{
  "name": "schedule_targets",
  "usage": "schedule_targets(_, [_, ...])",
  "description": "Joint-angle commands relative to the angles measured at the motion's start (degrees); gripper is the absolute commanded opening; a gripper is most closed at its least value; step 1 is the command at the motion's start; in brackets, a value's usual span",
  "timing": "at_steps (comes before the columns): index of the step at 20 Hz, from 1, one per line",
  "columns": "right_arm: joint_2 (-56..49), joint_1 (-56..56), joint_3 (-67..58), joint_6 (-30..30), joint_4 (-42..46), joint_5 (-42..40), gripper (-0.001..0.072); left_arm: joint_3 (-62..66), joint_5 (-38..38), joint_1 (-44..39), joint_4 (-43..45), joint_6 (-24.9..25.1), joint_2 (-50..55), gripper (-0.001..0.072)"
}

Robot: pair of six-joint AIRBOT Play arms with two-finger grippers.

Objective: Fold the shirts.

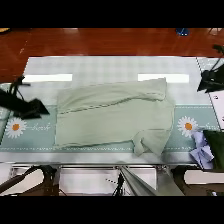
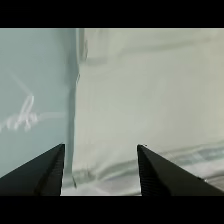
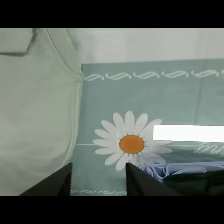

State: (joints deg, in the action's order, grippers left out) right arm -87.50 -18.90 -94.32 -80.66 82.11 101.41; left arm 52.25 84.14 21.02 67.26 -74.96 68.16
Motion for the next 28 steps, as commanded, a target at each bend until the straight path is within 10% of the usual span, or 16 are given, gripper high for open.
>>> schedule_targets(1, [5.86,-5.81,11.63,3.26,-9.49,-5.81,0.0431,-14.43,0.85,4.76,-1.68,2.56,-5.66,0.0529])
schedule_targets(16, [12.66,-7.23,25.18,8.94,-19.34,-20.39,0.043,-28.04,-10.71,2.25,-9.2,5.75,-3.98,0.0515])
schedule_targets(18, [13.81,-7.23,25.18,8.96,-20.24,-20.37,0.0431,-28.02,-12.02,-1.01,-10.21,5.75,-1.88,0.0397])
schedule_targets(20, [14.95,-7.23,25.18,8.94,-20.68,-20.15,0.043,-28.02,-12.28,-3.08,-10.29,5.99,0.11,0.0055])
schedule_targets(28, [21.09,-9.27,43.8,6.62,-14.05,-17.64,0.0483,-27.96,-10.64,-1.29,-10.34,8.98,0.28,0.003])
